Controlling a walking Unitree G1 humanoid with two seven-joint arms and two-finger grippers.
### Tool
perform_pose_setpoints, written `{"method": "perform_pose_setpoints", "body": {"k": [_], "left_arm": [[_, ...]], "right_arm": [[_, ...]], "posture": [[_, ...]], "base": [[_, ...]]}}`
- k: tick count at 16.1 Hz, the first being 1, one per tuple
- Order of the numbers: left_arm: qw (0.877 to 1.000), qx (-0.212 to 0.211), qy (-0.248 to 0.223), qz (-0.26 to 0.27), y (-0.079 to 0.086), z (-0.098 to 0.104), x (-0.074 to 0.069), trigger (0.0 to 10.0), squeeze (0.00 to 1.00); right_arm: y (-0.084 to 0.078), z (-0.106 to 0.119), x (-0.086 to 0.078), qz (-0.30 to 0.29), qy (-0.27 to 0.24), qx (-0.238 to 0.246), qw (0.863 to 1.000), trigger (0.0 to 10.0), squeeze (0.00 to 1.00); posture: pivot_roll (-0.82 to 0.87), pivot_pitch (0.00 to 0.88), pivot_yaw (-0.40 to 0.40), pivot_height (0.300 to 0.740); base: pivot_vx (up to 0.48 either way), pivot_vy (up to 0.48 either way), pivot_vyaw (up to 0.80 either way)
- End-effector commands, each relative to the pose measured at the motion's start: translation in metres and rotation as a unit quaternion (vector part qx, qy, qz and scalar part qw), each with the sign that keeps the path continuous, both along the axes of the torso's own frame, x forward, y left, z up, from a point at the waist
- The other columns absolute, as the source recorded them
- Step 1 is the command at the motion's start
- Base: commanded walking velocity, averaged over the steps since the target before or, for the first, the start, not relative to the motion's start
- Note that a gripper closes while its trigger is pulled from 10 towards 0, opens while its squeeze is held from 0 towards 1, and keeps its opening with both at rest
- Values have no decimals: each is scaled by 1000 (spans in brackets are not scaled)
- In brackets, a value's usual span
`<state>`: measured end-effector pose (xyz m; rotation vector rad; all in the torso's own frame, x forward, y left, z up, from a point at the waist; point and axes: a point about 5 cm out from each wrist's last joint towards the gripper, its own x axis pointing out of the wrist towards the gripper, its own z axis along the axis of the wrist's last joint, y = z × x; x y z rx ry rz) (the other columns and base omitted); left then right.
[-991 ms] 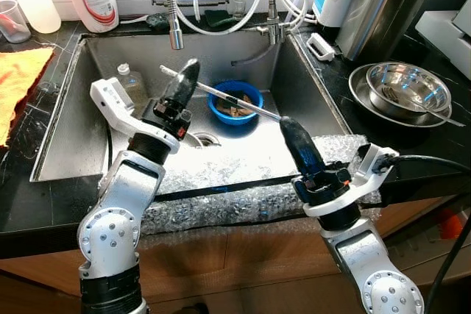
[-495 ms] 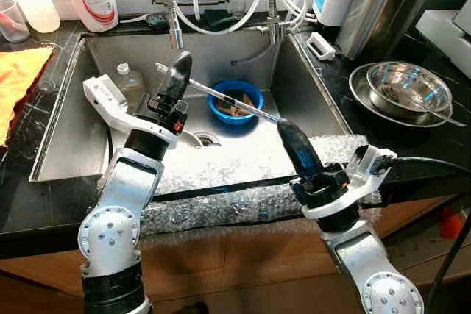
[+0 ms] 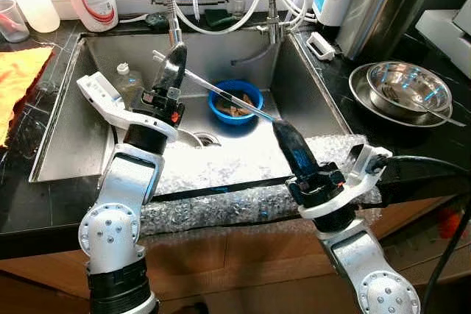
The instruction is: Kitchen organization
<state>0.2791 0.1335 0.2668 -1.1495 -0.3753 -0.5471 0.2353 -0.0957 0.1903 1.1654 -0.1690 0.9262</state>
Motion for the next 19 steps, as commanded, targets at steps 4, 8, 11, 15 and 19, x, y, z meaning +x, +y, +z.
{"method": "perform_pose_setpoints", "body": {"k": [4,8,11,15,19], "left_arm": [[999,-14,15,35,13,-2,2,0,0],[994,-66,44,81,30,-4,6,0,0],[986,-97,56,124,46,-2,9,0,0],[965,-119,72,221,71,4,10,0,0],[935,150,-26,320,53,39,4,1176,0]], "right_arm": [[-3,3,0,-15,-12,-10,1000,10000,1000],[-3,0,2,-28,-4,-30,999,10000,1000],[-4,-3,4,-39,2,-37,999,10000,0],[-5,-5,6,-54,6,-56,997,10000,0],[-1,15,23,-146,-42,-199,968,10000,0]], "posture": [[70,128,-46,740],[69,132,-45,740],[71,134,-43,740],[68,133,-44,740],[67,135,-43,740]], "base": [[0,0,0],[0,0,0],[0,0,0],[0,0,0],[0,0,0]]}}
